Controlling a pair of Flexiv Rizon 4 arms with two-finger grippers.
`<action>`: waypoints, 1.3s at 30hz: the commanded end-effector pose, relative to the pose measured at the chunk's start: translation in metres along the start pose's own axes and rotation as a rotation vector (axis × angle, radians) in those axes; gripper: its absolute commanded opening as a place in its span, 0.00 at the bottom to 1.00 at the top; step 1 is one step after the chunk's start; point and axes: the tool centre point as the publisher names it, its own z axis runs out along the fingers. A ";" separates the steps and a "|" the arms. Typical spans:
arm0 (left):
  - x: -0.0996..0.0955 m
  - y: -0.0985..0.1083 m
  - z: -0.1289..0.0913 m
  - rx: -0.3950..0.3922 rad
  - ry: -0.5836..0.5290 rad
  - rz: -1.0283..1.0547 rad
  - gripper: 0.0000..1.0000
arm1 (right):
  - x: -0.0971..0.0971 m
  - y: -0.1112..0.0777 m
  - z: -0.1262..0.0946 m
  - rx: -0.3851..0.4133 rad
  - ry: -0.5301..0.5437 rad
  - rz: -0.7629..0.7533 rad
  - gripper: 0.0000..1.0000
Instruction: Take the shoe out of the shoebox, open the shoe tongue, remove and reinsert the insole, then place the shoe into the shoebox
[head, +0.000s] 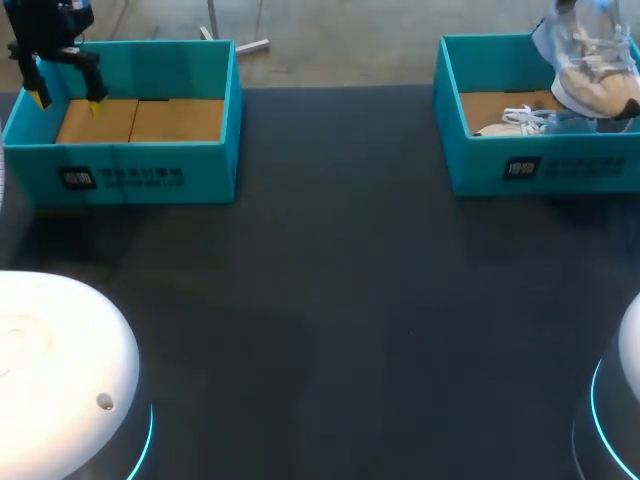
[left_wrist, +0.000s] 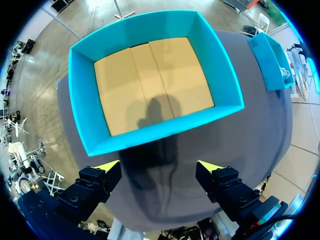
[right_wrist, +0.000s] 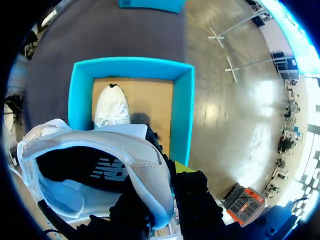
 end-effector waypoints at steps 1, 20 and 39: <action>0.000 0.001 0.000 0.001 -0.002 -0.001 1.00 | -0.021 -0.013 0.004 0.028 0.056 0.155 0.00; 0.000 0.001 0.000 0.001 -0.002 -0.001 1.00 | 0.014 -0.067 0.004 0.076 0.090 0.864 0.00; 0.000 0.001 0.000 0.001 -0.002 -0.001 1.00 | 0.036 -0.095 0.013 0.174 0.105 1.348 0.00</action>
